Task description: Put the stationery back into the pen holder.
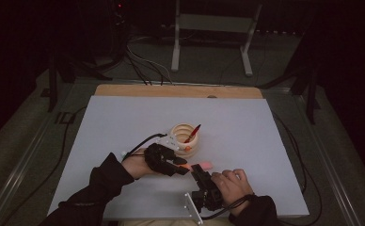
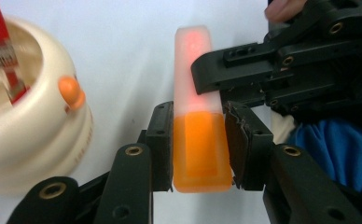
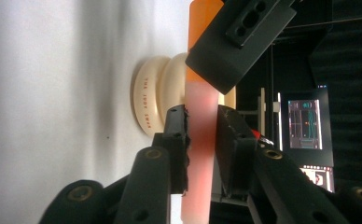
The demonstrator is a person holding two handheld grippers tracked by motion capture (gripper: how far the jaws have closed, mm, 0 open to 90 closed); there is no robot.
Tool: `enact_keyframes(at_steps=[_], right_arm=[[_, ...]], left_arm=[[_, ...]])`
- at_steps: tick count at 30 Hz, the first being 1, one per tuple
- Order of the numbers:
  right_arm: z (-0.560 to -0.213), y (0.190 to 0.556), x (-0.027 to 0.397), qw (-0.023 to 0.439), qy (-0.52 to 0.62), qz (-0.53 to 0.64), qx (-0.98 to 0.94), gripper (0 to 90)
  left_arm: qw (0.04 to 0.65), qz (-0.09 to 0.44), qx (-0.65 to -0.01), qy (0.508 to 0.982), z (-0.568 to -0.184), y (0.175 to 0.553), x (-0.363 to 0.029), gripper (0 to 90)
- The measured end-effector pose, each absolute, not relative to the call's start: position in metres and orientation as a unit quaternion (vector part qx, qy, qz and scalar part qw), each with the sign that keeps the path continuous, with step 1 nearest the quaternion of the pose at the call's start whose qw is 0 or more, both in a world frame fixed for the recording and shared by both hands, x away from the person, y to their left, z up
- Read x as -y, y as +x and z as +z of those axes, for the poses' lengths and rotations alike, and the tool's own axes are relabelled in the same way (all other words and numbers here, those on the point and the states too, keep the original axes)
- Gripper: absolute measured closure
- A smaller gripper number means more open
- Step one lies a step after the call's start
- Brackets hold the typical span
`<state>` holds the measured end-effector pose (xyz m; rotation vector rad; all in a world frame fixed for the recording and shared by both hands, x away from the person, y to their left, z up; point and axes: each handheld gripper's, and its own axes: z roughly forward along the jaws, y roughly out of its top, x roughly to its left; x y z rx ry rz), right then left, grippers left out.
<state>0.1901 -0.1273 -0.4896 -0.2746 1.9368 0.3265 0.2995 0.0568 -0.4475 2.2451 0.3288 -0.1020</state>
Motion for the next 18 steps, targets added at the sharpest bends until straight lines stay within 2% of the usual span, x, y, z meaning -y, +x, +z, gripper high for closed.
enact_keyframes(at_steps=[2, 3, 7, 9, 15, 18], right_arm=[[-0.487, 0.193, 0.13, 0.54, -0.11, 0.143, -0.822, 76.0], [-0.487, 0.194, 0.131, 0.538, -0.101, 0.149, -0.823, 76.0], [-0.485, 0.2, 0.138, 0.521, -0.076, 0.159, -0.835, 76.0], [-0.483, 0.203, 0.141, 0.513, -0.056, 0.171, -0.839, 76.0], [-0.472, 0.21, 0.15, 0.494, -0.015, 0.203, -0.845, 76.1], [-0.462, 0.216, 0.157, 0.468, 0.024, 0.242, -0.85, 76.1]], left_arm=[[0.443, -0.023, -0.12, 0.888, -0.449, 0.299, -0.059, 63.2], [0.454, -0.017, -0.115, 0.883, -0.449, 0.299, -0.06, 55.5], [0.481, -0.005, -0.122, 0.868, -0.445, 0.299, -0.067, 45.4], [0.5, -0.001, -0.13, 0.856, -0.444, 0.299, -0.071, 44.2], [0.503, 0.016, -0.138, 0.853, -0.441, 0.297, -0.079, 38.9], [0.504, 0.02, -0.135, 0.853, -0.44, 0.293, -0.084, 35.6]])
